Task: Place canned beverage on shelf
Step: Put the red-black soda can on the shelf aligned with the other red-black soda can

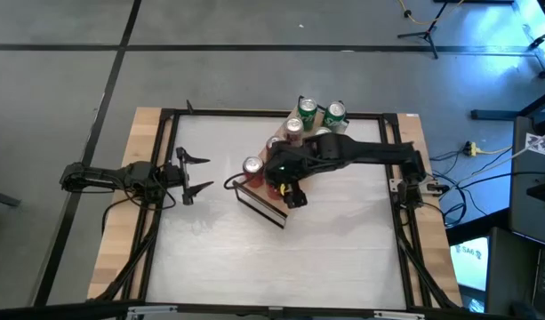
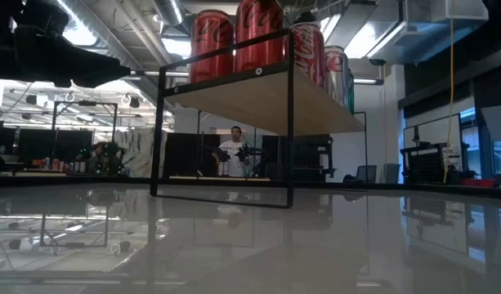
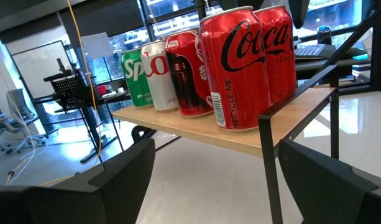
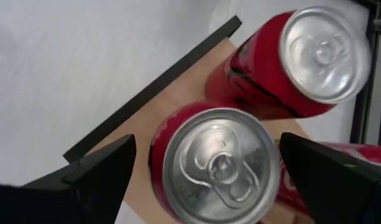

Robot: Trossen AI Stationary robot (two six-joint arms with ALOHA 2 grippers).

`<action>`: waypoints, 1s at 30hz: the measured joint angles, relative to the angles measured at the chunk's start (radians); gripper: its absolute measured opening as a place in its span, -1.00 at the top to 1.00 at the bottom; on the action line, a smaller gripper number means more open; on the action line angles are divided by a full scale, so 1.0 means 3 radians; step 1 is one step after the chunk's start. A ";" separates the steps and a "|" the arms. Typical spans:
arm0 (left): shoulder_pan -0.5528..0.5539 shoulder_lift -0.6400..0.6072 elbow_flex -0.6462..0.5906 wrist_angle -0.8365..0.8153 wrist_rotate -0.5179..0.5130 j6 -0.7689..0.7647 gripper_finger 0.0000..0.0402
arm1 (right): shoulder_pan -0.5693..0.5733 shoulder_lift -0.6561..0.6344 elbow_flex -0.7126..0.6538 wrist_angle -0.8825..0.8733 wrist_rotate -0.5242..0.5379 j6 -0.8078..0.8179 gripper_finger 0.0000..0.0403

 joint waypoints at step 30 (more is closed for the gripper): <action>0.0000 0.0000 0.0000 0.0000 0.0000 0.0000 -0.64 | -0.0003 0.0005 0.0014 -0.0290 -0.0213 -0.0477 -0.53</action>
